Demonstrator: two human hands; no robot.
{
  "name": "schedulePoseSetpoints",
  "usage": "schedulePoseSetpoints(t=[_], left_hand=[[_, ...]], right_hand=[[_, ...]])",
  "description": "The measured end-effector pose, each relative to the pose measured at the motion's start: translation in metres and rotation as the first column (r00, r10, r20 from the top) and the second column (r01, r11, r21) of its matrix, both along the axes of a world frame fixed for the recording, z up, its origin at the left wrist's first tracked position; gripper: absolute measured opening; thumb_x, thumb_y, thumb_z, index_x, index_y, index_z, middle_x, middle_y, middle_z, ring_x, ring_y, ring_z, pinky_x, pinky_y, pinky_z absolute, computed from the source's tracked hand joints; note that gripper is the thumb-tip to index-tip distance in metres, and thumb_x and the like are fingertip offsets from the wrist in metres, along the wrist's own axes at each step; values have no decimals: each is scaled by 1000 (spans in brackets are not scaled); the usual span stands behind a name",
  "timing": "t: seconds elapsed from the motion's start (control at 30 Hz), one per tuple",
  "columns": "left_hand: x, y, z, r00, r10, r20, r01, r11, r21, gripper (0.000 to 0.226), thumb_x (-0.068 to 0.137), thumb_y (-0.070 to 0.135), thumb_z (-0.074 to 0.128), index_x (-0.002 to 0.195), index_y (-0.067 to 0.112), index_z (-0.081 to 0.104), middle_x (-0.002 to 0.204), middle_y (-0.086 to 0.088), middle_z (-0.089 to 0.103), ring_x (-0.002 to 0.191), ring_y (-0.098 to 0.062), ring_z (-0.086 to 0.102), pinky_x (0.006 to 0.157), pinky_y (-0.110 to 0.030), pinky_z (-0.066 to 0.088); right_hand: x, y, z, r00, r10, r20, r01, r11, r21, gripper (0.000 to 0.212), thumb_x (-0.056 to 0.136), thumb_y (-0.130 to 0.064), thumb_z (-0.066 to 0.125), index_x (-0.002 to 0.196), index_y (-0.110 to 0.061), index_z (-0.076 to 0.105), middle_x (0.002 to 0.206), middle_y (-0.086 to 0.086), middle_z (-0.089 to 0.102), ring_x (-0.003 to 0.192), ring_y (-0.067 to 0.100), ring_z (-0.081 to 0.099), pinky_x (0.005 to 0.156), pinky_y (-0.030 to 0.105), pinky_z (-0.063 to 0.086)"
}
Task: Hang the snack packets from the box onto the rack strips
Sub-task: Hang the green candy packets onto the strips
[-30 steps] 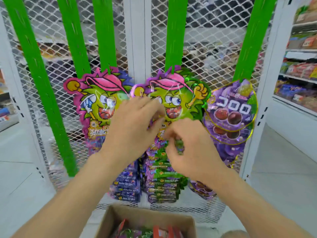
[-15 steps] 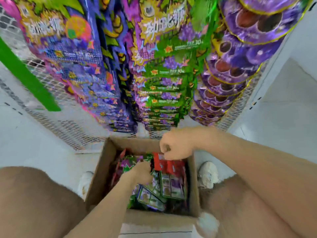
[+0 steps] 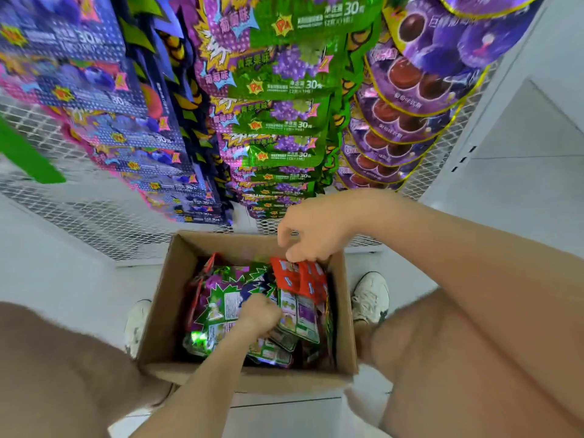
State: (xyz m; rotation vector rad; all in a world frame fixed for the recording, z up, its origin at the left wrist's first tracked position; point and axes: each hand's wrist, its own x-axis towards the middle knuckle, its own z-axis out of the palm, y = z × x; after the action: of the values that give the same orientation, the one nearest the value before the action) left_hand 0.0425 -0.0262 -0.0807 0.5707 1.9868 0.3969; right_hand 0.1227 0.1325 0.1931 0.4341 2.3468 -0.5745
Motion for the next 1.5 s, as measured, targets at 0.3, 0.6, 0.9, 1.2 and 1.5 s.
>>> schedulePoseSetpoints(t=[0.3, 0.6, 0.9, 1.2, 1.5], left_hand=[[-36, 3, 139, 927, 41, -373, 98, 933, 346, 56, 97, 41, 67, 54, 17, 40, 46, -3, 51, 47, -24, 52, 48, -33, 43], [-16, -20, 228, 754, -249, -607, 538, 765, 354, 39, 90, 31, 61, 64, 18, 34, 57, -5, 40, 53, -25, 39, 51, -35, 29], [-33, -41, 242, 800, -344, -491, 513, 817, 263, 57, 102, 66, 40, 92, 13, 60, 90, -9, 67, 95, -30, 67, 80, -40, 48], [-78, -43, 271, 932, 117, -344, 77, 862, 501, 8, 100, 18, 61, 105, 12, 62, 96, -9, 63, 93, -30, 60, 77, -34, 37], [-86, -46, 350, 982, -51, -181, 170, 651, 740, 19, 83, 30, 90, 83, 21, 74, 67, -5, 71, 63, -14, 52, 62, -31, 34]], right_hand=[[-15, -16, 1, 951, -308, -9, 308, 948, 77, 31, 99, -11, 45, 94, 6, 71, 75, 17, 75, 78, 33, 78, 58, 33, 58], [-20, -33, -3, 687, -723, -67, 717, 691, -92, 28, 101, -16, 61, 93, 10, 55, 90, 29, 75, 83, 38, 78, 82, 44, 65], [-13, -48, -2, 841, -541, -14, 534, 834, -141, 8, 93, 1, 67, 100, 1, 65, 93, 17, 69, 83, 35, 78, 76, 46, 66], [7, -38, 30, 785, -550, -283, 415, 808, -419, 49, 102, 2, 60, 148, 0, 45, 94, 11, 66, 81, 19, 71, 67, 31, 63], [20, -63, 79, 535, -318, -782, 270, 942, -199, 21, 89, -23, 75, 107, -31, 67, 91, -16, 71, 86, -2, 67, 83, 23, 54]])
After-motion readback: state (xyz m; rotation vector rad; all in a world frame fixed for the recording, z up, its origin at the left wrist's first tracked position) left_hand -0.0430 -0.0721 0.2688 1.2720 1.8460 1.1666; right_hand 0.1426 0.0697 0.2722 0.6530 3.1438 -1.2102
